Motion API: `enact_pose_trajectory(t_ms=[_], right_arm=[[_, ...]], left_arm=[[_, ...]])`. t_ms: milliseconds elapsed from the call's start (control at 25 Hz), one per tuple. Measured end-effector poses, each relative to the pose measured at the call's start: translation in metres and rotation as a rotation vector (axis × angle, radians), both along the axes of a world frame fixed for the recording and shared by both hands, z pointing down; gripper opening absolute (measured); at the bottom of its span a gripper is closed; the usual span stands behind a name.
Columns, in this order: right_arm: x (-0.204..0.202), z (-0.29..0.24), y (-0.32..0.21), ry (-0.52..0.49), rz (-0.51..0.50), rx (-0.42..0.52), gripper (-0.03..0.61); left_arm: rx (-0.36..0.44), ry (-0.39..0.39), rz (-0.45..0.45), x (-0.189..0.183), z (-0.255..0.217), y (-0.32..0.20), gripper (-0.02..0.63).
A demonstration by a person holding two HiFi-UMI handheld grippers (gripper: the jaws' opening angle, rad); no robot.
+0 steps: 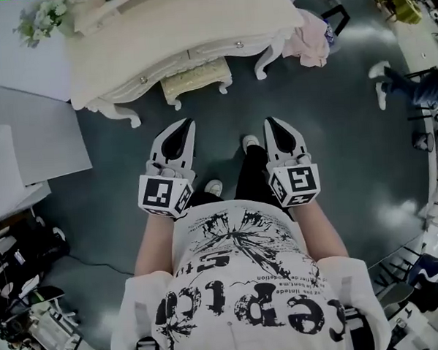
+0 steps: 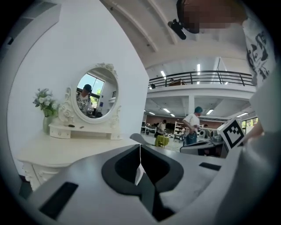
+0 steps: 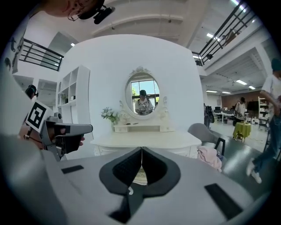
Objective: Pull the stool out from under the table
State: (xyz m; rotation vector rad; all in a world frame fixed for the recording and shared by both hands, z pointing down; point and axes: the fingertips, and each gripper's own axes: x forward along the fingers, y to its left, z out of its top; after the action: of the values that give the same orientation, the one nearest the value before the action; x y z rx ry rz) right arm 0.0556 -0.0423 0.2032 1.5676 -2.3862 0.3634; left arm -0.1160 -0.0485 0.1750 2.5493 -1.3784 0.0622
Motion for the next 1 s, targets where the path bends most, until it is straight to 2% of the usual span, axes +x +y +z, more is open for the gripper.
enact_pose_trajectory(t_ms=[320, 600, 760, 1000], right_arm=[[0.007, 0.052, -0.113, 0.004, -0.313, -0.069, 0.017], [0.012, 0.135, -0.177, 0.036, -0.456, -0.151, 0.017], [0.015, 0.194, -0.203, 0.052, -0.467, -0.195, 0.017], [0.013, 0.3, -0.219, 0.088, -0.419, -0.251, 0.017]], left_arm=[[-0.076, -0.014, -0.334, 0.007, 0.051, -0.055, 0.021], [-0.145, -0.021, -0.493, 0.017, 0.119, -0.077, 0.021], [-0.176, -0.046, -0.51, 0.026, 0.162, -0.084, 0.021], [-0.214, 0.001, -0.543, 0.013, 0.241, -0.088, 0.021]])
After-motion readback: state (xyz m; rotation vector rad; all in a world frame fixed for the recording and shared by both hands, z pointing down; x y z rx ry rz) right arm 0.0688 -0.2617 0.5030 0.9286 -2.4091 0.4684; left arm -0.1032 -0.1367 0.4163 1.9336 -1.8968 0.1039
